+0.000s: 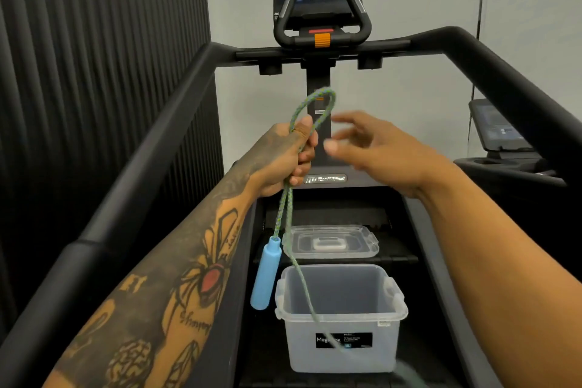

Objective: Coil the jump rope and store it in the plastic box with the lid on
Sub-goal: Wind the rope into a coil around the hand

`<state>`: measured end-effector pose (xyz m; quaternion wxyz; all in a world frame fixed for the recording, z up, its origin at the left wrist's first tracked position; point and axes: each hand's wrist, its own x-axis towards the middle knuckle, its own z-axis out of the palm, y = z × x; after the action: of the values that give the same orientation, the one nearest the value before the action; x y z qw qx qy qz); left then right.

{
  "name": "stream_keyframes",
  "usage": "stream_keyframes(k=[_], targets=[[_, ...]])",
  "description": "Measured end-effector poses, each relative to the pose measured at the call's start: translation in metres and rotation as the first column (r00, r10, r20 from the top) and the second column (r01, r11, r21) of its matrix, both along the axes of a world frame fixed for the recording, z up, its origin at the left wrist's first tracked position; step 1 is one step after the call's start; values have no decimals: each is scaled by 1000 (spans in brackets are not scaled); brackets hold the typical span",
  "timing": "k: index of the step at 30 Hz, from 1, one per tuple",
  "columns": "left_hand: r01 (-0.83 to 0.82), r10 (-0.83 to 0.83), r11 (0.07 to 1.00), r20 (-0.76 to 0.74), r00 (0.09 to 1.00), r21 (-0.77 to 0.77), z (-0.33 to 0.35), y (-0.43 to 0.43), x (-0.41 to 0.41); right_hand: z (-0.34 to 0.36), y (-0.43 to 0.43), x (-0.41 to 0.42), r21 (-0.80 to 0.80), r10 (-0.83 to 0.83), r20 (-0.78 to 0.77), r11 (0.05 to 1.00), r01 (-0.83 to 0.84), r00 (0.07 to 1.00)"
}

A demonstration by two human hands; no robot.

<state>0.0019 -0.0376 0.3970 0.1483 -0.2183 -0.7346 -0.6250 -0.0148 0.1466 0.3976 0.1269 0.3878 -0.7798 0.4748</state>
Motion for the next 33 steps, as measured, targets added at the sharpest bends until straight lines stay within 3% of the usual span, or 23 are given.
stream_keyframes(k=[2, 4, 8, 11, 14, 16, 17, 19, 21, 22, 27, 33], targets=[[-11, 12, 998, 23, 1000, -60, -3, 4, 1, 11, -18, 7, -160, 105, -76, 980, -116, 992], [-9, 14, 995, 54, 998, -95, -6, 5, 3, 21, -30, 15, -235, 75, -138, 966, -106, 988], [-31, 43, 992, 95, 995, -120, -11, 1, 6, 31, -30, 17, -336, 183, 47, 929, -157, 982], [-54, 69, 987, 96, 993, -152, -11, 2, 6, 26, -27, 15, -172, -91, -57, 982, 80, 994], [-163, 175, 950, 23, 984, -266, -10, 4, 4, 15, -35, 19, 99, -123, -118, 986, 135, 985], [-237, 252, 928, 16, 968, -289, -9, 4, 3, 8, -41, 19, 156, -182, -160, 966, 207, 970], [-261, 277, 925, 23, 960, -277, -9, 4, 3, 5, -43, 17, 118, -185, -114, 973, 198, 976], [-277, 294, 927, 32, 955, -252, -8, 2, 2, 4, -46, 15, -12, -76, 151, 997, 79, 986], [-244, 263, 943, 53, 963, -227, -10, 0, 1, 5, -48, 18, -137, 103, 386, 989, -54, 917], [-219, 238, 953, 68, 969, -208, -11, -2, 0, 7, -48, 18, -156, 122, 408, 986, -62, 905], [-3, 13, 998, 167, 986, -61, -23, -19, -2, 21, -47, 9, -237, 6, 165, 971, 34, 986], [308, -336, 942, 302, 892, 136, -35, -22, 3, 38, -44, 5, -354, 210, 56, 918, -177, 976]])
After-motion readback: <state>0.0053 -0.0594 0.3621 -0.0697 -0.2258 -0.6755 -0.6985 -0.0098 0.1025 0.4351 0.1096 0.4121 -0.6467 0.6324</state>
